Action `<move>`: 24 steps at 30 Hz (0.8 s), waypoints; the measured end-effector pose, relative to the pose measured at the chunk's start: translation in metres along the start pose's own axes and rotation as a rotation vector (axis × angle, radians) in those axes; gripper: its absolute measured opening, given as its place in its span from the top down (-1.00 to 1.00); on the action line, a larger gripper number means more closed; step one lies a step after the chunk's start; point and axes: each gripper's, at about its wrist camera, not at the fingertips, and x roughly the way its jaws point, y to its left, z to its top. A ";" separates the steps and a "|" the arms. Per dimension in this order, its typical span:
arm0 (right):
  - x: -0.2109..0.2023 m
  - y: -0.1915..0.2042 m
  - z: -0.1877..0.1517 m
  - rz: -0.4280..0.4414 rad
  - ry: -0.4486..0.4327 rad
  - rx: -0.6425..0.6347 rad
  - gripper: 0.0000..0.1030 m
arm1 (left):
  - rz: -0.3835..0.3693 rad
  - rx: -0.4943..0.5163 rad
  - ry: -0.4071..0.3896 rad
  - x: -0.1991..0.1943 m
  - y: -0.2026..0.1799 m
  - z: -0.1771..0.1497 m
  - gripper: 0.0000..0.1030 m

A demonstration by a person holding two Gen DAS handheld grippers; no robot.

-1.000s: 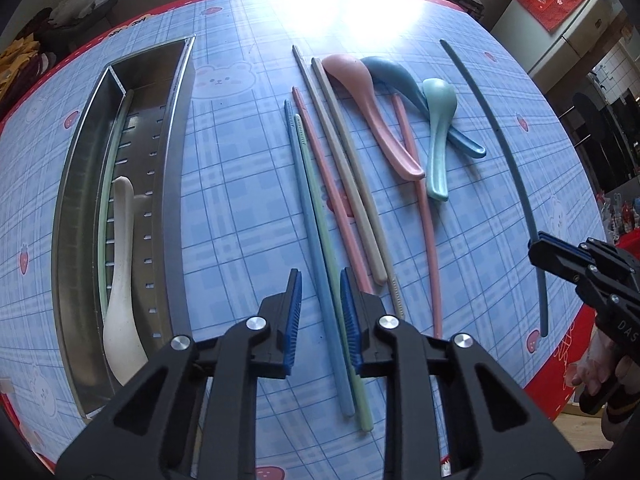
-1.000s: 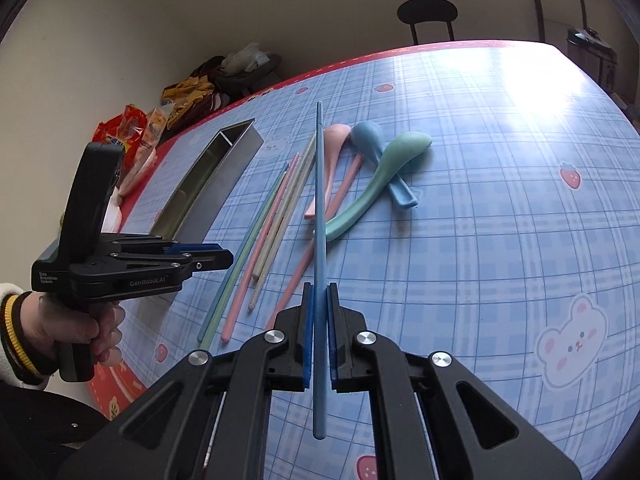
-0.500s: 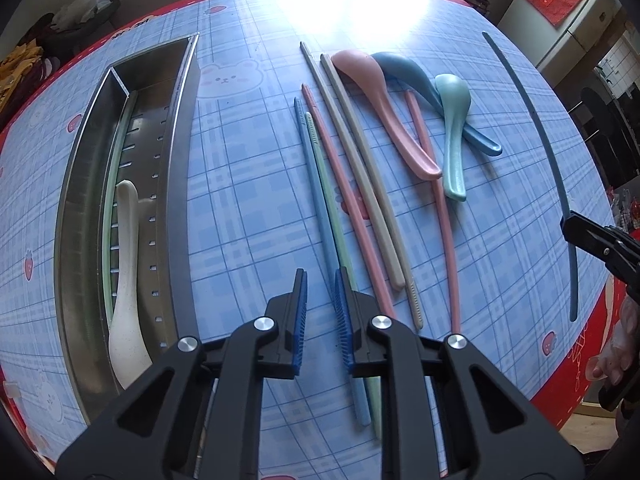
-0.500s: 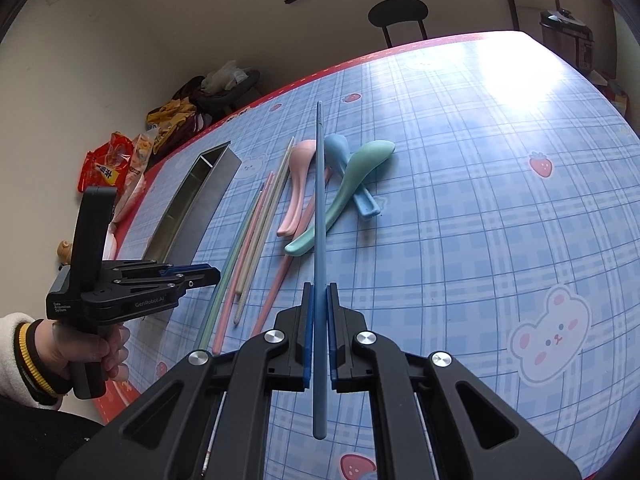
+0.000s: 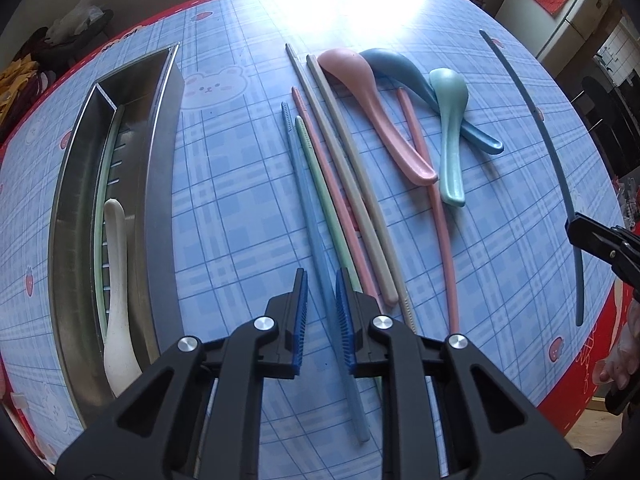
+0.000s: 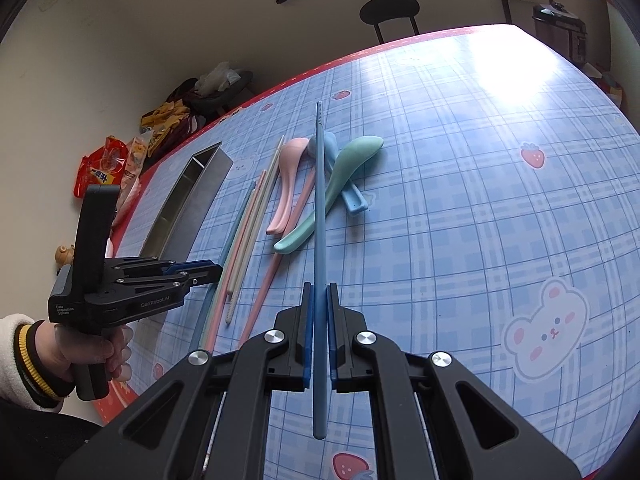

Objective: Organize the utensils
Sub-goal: 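Grasp a blue chopstick with the left tool, then lower both blue chopsticks into the steel caddy and open both tools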

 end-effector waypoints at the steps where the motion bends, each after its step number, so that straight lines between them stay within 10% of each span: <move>1: 0.000 -0.001 -0.001 -0.001 0.002 0.007 0.87 | 0.009 0.009 -0.002 0.001 -0.002 0.000 0.64; 24: 0.013 0.040 0.015 0.057 0.040 0.093 0.87 | -0.188 -0.193 -0.142 -0.076 0.056 -0.012 0.80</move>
